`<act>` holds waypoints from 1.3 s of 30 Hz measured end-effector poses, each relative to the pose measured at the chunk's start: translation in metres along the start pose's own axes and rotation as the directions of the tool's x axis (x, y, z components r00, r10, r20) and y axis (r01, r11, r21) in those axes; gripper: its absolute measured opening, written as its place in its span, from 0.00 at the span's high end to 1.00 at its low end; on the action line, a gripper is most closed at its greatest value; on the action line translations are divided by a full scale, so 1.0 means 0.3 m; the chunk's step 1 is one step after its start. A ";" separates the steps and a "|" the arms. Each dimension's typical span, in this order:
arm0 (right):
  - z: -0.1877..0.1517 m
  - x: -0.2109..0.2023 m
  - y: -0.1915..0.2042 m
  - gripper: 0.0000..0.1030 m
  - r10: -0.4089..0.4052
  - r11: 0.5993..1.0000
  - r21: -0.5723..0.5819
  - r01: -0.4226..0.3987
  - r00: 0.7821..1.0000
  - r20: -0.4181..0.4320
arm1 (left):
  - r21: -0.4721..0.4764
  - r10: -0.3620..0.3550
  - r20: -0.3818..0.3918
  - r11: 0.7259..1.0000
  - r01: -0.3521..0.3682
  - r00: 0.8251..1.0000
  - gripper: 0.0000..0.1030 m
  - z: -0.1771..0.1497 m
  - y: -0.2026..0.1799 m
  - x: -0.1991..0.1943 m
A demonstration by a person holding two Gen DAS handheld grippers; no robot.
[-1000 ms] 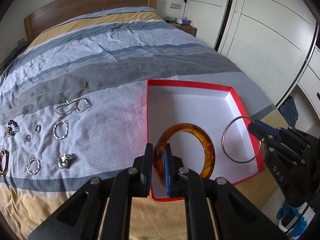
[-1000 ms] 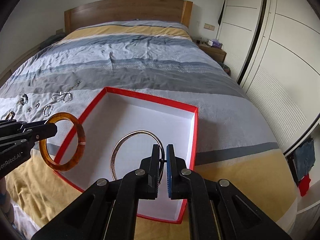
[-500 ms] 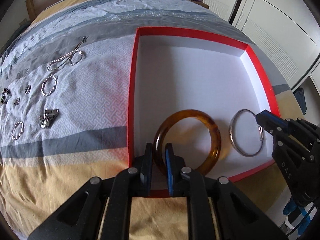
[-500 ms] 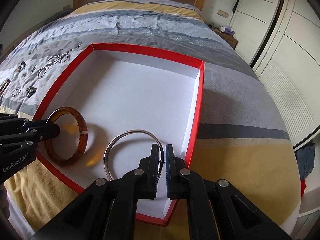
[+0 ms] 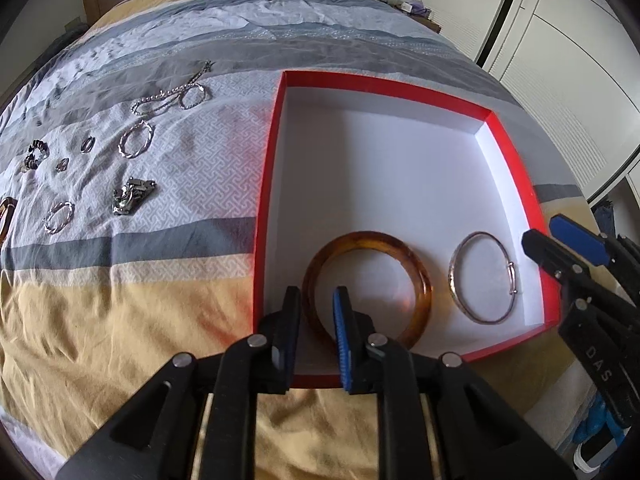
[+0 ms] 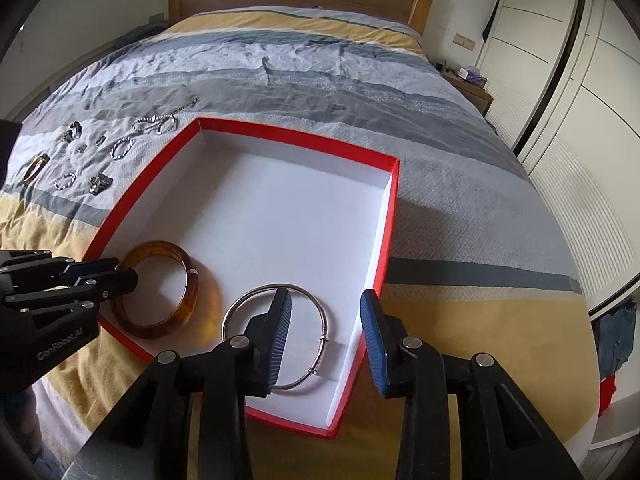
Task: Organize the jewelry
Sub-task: 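Lift both open tools out of the box toward the remaining jewelry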
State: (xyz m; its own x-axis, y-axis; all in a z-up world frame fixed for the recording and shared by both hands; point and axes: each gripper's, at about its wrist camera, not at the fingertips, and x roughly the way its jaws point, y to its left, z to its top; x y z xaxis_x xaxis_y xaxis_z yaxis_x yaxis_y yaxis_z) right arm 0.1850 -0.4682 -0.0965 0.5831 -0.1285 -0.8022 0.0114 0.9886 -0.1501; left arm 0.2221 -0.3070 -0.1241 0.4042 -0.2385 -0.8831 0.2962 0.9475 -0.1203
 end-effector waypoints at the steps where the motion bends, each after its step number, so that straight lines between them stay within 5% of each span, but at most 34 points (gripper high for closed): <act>1: 0.002 -0.022 -0.004 0.65 -0.010 1.000 0.002 0.010 1.000 0.008 | 0.000 -0.009 0.005 1.000 0.009 1.000 0.81 0.002 -0.001 -0.008; 7: -0.010 -0.143 -0.041 0.63 -0.050 0.998 0.048 0.048 0.998 0.037 | 0.003 -0.043 0.067 0.999 0.043 0.997 0.59 0.009 -0.024 -0.084; 19: -0.106 -0.400 -0.024 0.61 -0.056 0.984 0.176 0.039 0.994 0.091 | 0.044 0.027 0.196 0.998 -0.037 0.980 0.59 -0.080 0.047 -0.389; 28: -0.125 -0.528 0.172 0.60 0.054 0.984 0.158 -0.078 0.987 0.151 | 0.008 0.139 0.306 0.989 -0.149 0.942 0.59 -0.205 0.223 -0.628; 39: -0.112 -0.650 0.407 0.60 0.153 0.981 0.083 -0.174 0.965 0.213 | -0.050 0.189 0.335 0.982 -0.183 0.923 0.59 -0.347 0.408 -0.807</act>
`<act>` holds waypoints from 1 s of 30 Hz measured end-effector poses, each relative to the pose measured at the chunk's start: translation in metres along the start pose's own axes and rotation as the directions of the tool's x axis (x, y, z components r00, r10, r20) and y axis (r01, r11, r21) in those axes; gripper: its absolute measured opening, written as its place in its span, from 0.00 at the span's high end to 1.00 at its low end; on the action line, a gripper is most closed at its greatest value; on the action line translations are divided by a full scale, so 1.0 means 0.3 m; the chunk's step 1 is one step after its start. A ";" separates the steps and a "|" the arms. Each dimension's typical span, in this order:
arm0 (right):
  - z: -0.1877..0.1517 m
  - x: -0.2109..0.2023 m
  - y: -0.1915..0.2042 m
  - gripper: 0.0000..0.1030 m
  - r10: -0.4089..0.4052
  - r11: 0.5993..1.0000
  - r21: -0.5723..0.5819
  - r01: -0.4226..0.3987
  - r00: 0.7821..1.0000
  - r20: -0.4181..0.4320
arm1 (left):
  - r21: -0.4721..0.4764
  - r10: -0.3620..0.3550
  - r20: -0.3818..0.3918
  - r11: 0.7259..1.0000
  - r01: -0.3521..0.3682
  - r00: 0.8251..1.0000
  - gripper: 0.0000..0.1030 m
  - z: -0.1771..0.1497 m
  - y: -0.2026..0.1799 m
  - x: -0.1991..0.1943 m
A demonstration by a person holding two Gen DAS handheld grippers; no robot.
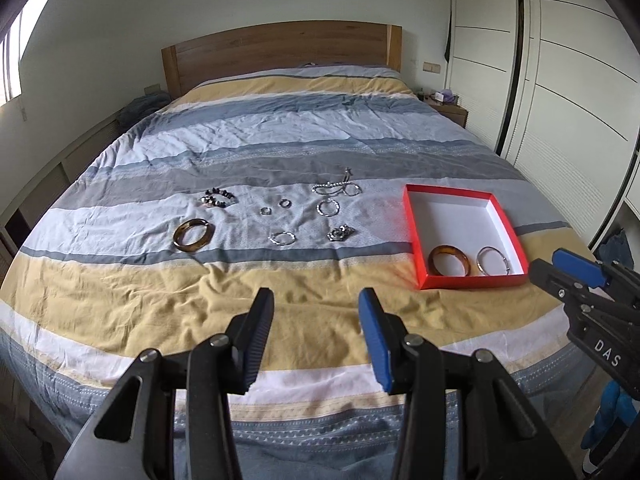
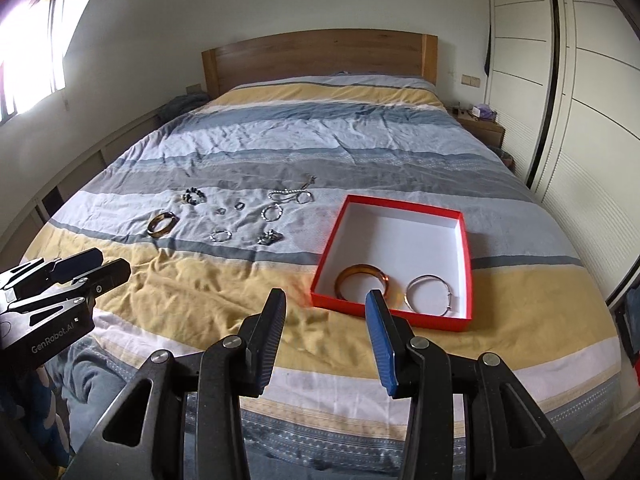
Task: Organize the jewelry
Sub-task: 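Lift both open tools out of the box toward the remaining jewelry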
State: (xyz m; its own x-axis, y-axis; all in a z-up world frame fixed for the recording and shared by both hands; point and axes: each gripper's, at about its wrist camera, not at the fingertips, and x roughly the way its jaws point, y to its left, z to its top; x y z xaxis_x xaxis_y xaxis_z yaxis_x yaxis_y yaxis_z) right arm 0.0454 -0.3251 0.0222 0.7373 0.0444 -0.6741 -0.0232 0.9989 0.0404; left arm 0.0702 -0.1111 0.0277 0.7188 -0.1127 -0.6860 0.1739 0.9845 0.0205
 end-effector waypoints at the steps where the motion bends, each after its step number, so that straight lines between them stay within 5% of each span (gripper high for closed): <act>1: 0.001 -0.002 0.019 0.60 0.006 1.000 -0.006 -0.006 1.000 0.002 | -0.006 0.003 -0.001 1.000 -0.003 1.000 0.59 -0.007 0.018 -0.008; 30: 0.089 0.373 0.337 0.60 0.098 0.987 -0.115 -0.116 0.984 -0.147 | -0.152 0.067 -0.125 0.985 -0.086 0.990 0.59 -0.018 0.372 0.278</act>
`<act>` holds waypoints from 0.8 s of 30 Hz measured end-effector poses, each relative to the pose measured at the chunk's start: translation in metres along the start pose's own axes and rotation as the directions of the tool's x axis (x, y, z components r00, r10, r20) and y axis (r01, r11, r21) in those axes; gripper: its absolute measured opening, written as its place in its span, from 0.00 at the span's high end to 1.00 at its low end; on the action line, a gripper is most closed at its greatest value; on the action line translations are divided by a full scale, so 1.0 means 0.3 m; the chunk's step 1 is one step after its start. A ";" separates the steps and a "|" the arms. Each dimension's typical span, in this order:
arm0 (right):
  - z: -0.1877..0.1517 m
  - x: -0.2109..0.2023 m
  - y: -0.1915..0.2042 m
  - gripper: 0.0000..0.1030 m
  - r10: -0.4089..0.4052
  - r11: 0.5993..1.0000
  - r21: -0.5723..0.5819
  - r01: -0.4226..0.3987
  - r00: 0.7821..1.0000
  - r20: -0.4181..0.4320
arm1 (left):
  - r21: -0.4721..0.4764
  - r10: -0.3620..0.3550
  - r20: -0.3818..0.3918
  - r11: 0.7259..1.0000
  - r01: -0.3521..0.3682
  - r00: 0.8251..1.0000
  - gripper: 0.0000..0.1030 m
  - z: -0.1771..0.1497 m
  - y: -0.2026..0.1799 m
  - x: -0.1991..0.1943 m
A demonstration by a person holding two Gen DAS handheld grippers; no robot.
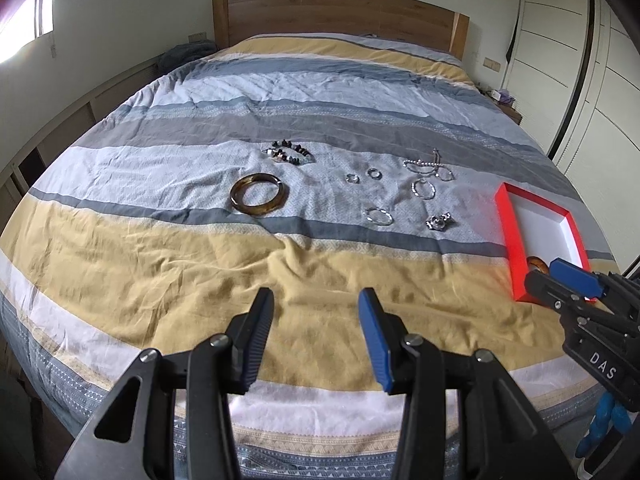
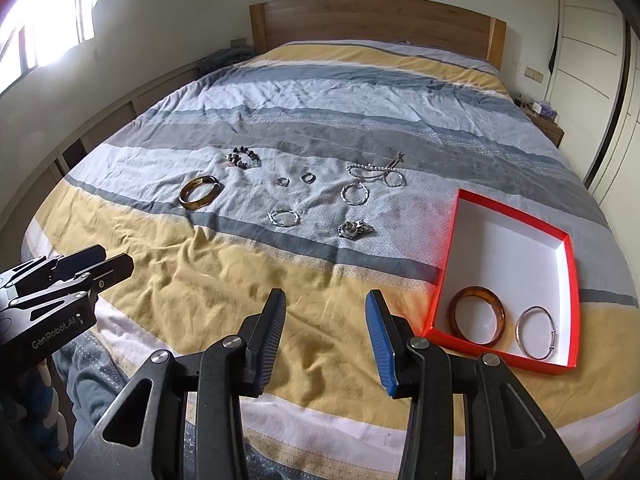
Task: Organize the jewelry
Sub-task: 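Lift both open tools out of the box toward the remaining jewelry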
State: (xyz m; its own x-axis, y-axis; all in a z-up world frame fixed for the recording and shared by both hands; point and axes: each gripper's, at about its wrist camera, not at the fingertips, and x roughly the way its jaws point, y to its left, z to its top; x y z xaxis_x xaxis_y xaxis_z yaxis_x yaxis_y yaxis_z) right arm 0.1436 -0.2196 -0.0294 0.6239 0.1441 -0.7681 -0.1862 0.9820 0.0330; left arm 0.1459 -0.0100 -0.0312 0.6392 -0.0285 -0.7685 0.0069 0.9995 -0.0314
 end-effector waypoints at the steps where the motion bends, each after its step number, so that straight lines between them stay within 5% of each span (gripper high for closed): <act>1: 0.003 0.015 0.004 0.60 0.003 1.000 -0.002 -0.003 1.000 -0.006 | -0.002 0.002 -0.004 1.000 -0.002 1.000 0.59 0.002 0.005 0.011; 10: 0.036 0.148 0.017 0.60 0.016 1.000 -0.015 -0.017 0.999 -0.052 | -0.030 0.025 -0.049 0.999 -0.027 0.998 0.59 0.033 0.070 0.139; 24: 0.114 0.376 -0.051 0.60 -0.013 0.998 0.054 0.017 0.997 -0.070 | -0.207 0.113 -0.060 0.970 -0.123 0.992 0.59 0.209 0.375 0.417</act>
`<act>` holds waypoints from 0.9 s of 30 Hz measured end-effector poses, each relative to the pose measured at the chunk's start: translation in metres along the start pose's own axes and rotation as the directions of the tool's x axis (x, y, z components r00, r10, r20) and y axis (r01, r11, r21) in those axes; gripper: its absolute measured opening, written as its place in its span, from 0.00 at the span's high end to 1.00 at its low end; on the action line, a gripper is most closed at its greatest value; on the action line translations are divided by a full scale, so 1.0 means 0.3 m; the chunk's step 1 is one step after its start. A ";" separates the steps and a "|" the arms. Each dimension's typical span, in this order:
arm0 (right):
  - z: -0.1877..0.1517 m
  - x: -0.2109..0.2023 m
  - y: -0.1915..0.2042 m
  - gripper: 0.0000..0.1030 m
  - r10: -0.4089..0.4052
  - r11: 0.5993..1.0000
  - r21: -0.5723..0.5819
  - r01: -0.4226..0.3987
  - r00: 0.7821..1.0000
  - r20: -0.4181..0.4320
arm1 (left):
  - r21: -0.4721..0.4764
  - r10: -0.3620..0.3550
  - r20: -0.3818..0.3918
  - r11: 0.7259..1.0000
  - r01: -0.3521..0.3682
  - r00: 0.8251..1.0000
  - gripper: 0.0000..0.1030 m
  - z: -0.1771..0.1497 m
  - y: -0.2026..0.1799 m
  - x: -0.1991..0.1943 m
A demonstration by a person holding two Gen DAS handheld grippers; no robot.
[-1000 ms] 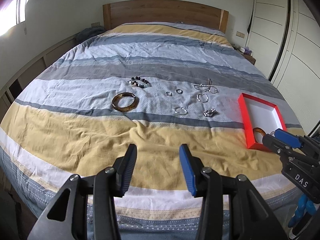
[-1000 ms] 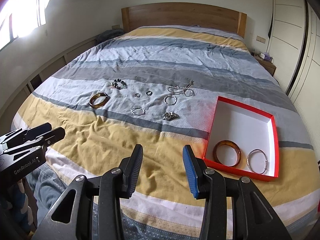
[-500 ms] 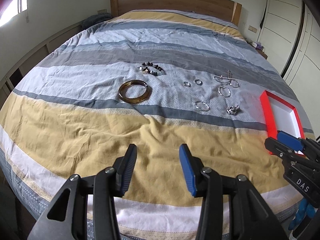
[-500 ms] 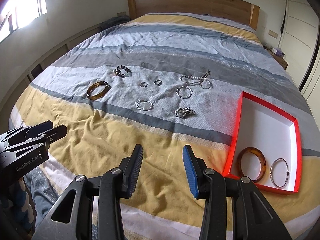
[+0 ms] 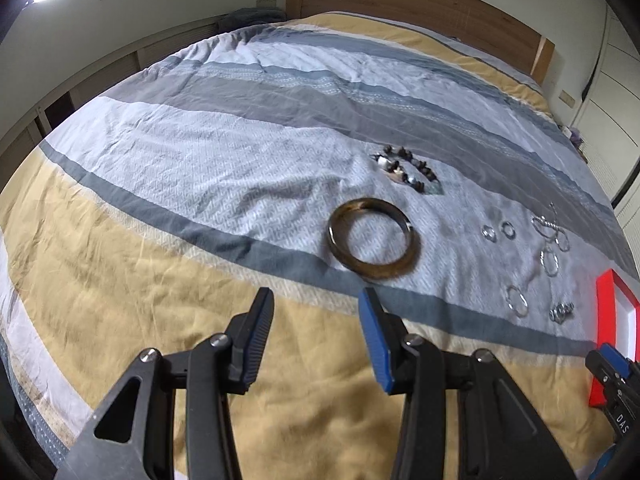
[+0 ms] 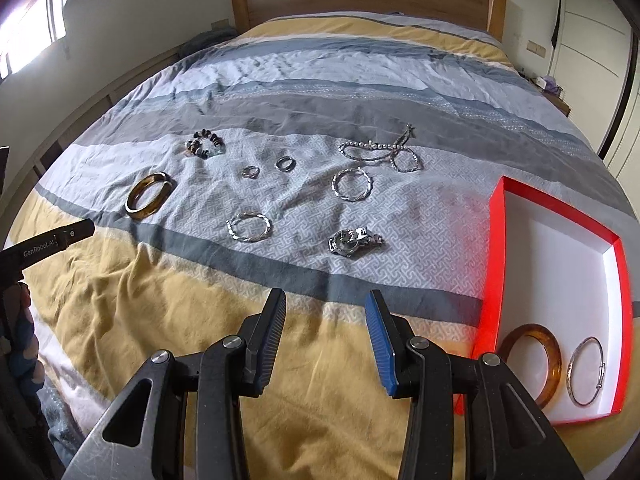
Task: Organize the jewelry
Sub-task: 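Lift both open tools out of the box toward the remaining jewelry, then grasp the dark brown bangle with the left tool while the right tool grasps the twisted silver bangle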
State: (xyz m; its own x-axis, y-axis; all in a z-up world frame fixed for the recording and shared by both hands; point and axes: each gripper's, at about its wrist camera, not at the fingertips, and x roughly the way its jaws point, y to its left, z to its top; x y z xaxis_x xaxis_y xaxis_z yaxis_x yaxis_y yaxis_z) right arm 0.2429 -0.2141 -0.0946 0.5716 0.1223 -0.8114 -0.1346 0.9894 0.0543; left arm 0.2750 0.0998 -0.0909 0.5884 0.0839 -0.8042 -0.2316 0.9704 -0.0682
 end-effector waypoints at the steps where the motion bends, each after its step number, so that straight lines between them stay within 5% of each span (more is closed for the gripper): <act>1: 0.014 0.018 -0.007 0.60 -0.007 1.000 0.004 0.007 1.000 0.003 | -0.009 0.004 -0.001 1.000 -0.004 1.000 0.59 0.019 0.004 0.023; 13: 0.065 0.173 -0.069 0.60 0.005 0.994 0.107 -0.003 1.000 -0.013 | -0.031 0.045 -0.012 0.998 -0.046 0.999 0.59 0.117 0.023 0.203; 27: 0.087 0.227 0.062 0.60 0.118 0.990 0.071 -0.118 0.993 0.003 | 0.002 0.012 -0.043 1.000 -0.012 0.999 0.58 0.127 0.004 0.324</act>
State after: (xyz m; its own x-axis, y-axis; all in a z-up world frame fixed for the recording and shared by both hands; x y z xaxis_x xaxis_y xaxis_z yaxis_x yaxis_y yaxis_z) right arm 0.3005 -0.1854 -0.1335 0.5542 0.2386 -0.7974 -0.1436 0.9711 0.1908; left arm 0.3614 0.1178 -0.1466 0.5515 0.0853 -0.8298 -0.2365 0.9699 -0.0574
